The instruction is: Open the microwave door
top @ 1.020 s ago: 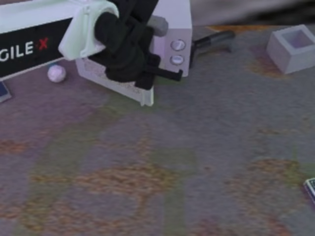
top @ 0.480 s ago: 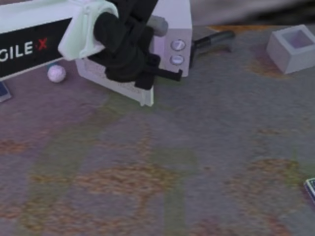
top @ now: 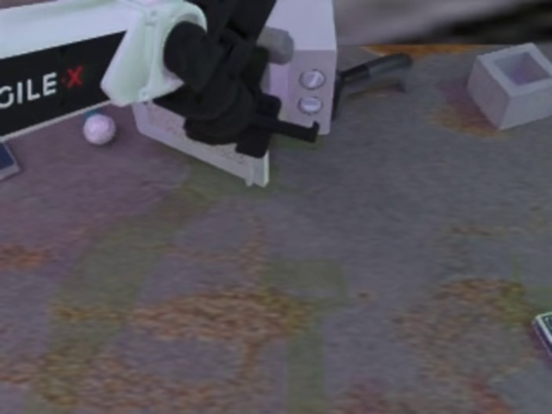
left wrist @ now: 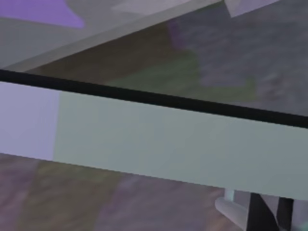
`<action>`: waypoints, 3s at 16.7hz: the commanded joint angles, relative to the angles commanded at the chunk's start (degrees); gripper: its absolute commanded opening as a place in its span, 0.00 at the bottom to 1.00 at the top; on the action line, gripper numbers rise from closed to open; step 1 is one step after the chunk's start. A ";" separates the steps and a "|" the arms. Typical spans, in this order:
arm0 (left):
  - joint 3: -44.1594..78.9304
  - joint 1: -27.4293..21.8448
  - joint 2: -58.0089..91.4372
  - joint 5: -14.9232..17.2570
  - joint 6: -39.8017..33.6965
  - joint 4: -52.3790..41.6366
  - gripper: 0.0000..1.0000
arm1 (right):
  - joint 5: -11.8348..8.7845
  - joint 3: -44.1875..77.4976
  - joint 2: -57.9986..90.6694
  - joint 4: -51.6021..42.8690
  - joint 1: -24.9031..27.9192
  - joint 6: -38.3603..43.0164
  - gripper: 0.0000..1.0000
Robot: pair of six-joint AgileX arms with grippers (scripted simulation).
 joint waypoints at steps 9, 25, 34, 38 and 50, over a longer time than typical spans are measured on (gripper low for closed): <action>-1.61 0.31 -1.11 1.37 1.76 0.53 0.00 | 0.00 0.00 0.00 0.00 0.00 0.00 1.00; -5.90 2.11 -4.48 4.37 7.54 1.79 0.00 | 0.00 0.00 0.00 0.00 0.00 0.00 1.00; -5.90 2.11 -4.48 4.37 7.54 1.79 0.00 | 0.00 0.00 0.00 0.00 0.00 0.00 1.00; -5.90 2.11 -4.48 4.37 7.54 1.79 0.00 | 0.00 0.00 0.00 0.00 0.00 0.00 1.00; -10.72 4.93 -8.43 9.27 15.93 2.39 0.00 | 0.00 0.00 0.00 0.00 0.00 0.00 1.00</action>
